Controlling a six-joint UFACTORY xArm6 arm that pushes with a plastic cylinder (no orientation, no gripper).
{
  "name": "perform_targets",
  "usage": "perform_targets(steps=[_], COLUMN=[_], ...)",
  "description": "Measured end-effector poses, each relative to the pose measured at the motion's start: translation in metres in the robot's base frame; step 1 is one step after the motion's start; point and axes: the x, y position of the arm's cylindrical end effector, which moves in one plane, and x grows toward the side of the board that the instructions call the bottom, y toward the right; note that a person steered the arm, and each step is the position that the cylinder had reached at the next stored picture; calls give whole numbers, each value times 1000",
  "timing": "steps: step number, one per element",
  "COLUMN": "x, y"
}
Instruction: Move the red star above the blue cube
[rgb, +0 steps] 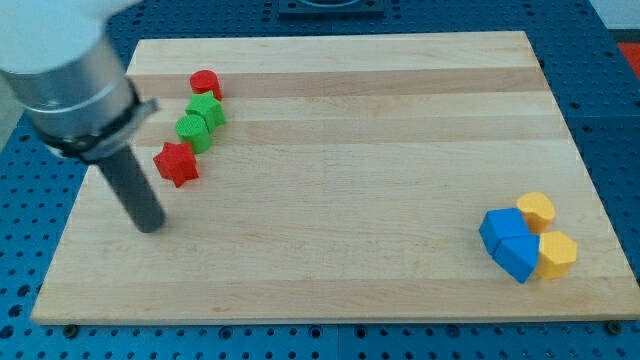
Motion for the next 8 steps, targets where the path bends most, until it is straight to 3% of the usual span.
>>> perform_targets(steps=[1, 2, 3, 4, 6, 8], x=[0, -33, -97, -97, -81, -23], y=[-30, -33, -25, -25, 28, 68])
